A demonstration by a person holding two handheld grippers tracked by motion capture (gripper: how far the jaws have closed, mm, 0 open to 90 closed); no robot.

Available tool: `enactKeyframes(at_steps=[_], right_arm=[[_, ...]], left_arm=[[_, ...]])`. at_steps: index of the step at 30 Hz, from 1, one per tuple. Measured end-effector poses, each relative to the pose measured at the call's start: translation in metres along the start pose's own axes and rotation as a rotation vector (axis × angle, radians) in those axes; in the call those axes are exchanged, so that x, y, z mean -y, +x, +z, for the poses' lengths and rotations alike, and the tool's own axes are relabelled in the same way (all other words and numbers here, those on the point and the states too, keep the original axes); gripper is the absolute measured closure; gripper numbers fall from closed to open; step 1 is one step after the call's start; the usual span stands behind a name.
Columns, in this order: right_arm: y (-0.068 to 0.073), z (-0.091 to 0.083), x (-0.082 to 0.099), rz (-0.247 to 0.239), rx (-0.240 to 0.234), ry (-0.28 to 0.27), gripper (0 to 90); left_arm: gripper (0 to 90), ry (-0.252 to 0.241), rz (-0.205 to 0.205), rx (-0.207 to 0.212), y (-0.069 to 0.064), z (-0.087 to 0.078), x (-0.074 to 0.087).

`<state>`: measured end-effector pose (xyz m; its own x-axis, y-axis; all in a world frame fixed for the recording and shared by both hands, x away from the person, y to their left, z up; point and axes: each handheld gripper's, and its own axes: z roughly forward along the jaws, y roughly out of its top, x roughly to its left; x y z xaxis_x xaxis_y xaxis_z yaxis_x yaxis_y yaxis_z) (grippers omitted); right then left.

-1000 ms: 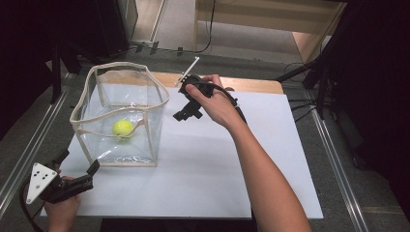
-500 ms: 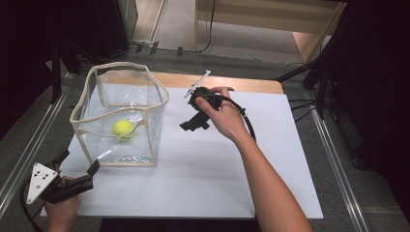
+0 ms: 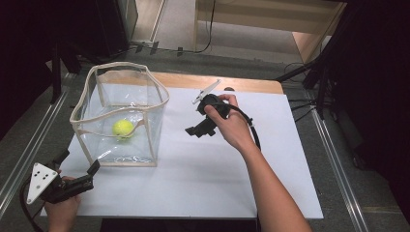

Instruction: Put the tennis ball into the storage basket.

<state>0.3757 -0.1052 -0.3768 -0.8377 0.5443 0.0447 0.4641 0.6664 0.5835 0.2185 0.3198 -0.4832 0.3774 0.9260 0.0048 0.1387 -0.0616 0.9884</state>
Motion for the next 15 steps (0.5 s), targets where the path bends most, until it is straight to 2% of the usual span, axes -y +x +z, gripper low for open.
enactKeyframes(at_steps=[15], right_arm=[[0.0,0.002,0.043,0.056,0.017,-0.027,10.4]], left_arm=[[0.0,0.001,0.003,0.0,-0.001,0.0,0.0]])
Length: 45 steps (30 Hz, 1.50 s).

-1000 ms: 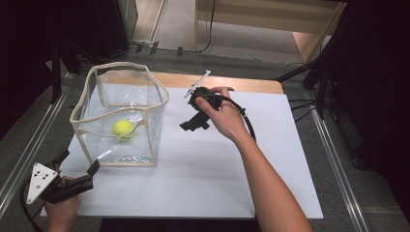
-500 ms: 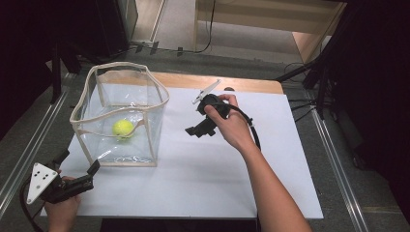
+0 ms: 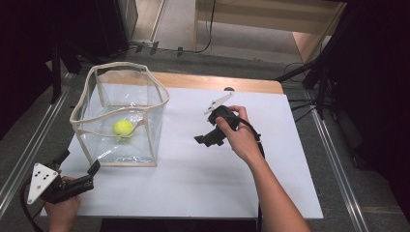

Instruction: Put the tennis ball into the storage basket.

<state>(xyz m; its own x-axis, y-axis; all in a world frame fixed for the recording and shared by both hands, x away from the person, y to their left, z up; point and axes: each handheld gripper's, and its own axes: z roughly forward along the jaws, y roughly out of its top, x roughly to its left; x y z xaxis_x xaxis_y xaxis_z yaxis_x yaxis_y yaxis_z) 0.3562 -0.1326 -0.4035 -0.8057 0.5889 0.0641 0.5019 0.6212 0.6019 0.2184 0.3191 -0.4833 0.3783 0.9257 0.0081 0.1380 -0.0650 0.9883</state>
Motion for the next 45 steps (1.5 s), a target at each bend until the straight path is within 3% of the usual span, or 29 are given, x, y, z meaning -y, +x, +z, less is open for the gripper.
enactKeyframes(at_steps=[8,19,45], right_arm=[[0.002,0.001,0.024,0.037,-0.002,-0.017,10.4],[0.008,-0.008,0.043,0.055,0.017,-0.078,10.4],[0.004,-0.027,0.13,0.177,0.101,-0.243,10.4]], left_arm=[[0.0,0.0,-0.002,0.002,0.001,-0.001,0.0],[0.0,-0.016,-0.043,0.012,0.005,-0.003,0.001],[0.0,0.0,-0.024,0.004,0.003,-0.002,0.001]])
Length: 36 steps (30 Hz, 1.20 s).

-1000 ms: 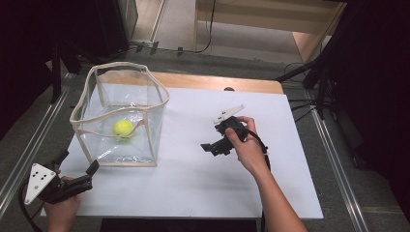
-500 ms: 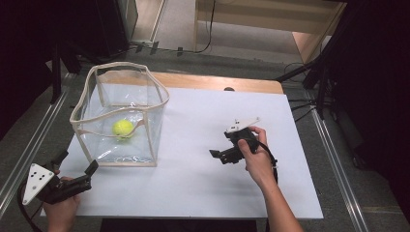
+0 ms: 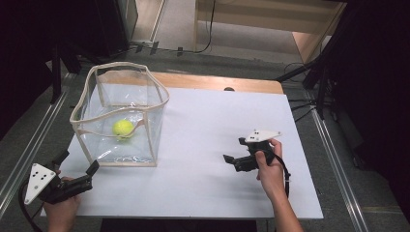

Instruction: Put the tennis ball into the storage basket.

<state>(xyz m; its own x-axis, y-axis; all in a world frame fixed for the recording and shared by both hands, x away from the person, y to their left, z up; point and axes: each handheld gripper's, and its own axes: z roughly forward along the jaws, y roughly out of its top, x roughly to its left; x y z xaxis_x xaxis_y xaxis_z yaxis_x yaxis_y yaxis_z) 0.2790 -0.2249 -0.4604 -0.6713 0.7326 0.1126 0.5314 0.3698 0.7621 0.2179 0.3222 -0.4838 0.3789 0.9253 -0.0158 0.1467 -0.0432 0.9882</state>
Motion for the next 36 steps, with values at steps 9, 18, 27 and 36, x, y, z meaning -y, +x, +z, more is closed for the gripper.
enactKeyframes(at_steps=[9,18,27,36], right_arm=[[-0.006,-0.011,0.025,0.032,0.034,-0.052,10.4],[-0.01,-0.024,0.045,0.047,0.066,-0.1,10.4],[-0.016,-0.04,0.063,0.071,0.097,-0.123,10.4],[-0.023,-0.055,0.085,0.097,0.126,-0.149,10.4]], left_arm=[[0.0,-0.002,-0.003,-0.001,0.0,0.0,0.0],[0.0,0.004,0.009,-0.003,-0.001,0.0,0.0],[0.0,0.005,0.012,-0.005,-0.002,0.001,0.0],[0.0,0.007,0.015,-0.006,-0.002,0.001,0.001]])
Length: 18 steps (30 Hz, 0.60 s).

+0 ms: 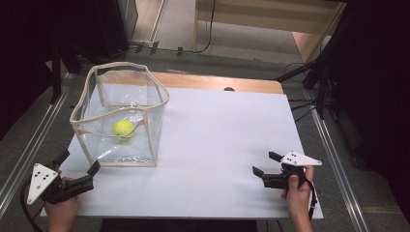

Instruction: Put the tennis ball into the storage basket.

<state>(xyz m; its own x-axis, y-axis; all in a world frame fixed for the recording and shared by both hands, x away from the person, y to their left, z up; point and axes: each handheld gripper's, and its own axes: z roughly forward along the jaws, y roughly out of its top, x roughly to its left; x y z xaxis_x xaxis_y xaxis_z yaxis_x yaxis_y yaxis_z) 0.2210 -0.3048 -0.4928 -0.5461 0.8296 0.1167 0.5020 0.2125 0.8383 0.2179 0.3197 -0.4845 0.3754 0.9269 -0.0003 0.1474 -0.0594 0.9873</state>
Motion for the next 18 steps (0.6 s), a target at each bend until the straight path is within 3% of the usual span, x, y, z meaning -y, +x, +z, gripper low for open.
enactKeyframes(at_steps=[10,11,16,18], right_arm=[[-0.017,-0.017,0.026,0.074,0.022,-0.067,10.4],[-0.018,-0.018,0.029,0.068,0.041,-0.067,10.4],[-0.021,-0.022,0.037,0.088,0.027,-0.108,10.4],[-0.02,-0.024,0.039,0.074,0.037,-0.12,10.4]], left_arm=[[0.0,-0.003,-0.002,-0.003,0.0,-0.001,0.0],[0.0,-0.008,-0.005,0.001,0.0,-0.002,0.0],[0.0,-0.013,-0.011,0.004,0.001,-0.003,0.001],[0.0,-0.025,-0.021,0.004,0.001,-0.005,0.001]])
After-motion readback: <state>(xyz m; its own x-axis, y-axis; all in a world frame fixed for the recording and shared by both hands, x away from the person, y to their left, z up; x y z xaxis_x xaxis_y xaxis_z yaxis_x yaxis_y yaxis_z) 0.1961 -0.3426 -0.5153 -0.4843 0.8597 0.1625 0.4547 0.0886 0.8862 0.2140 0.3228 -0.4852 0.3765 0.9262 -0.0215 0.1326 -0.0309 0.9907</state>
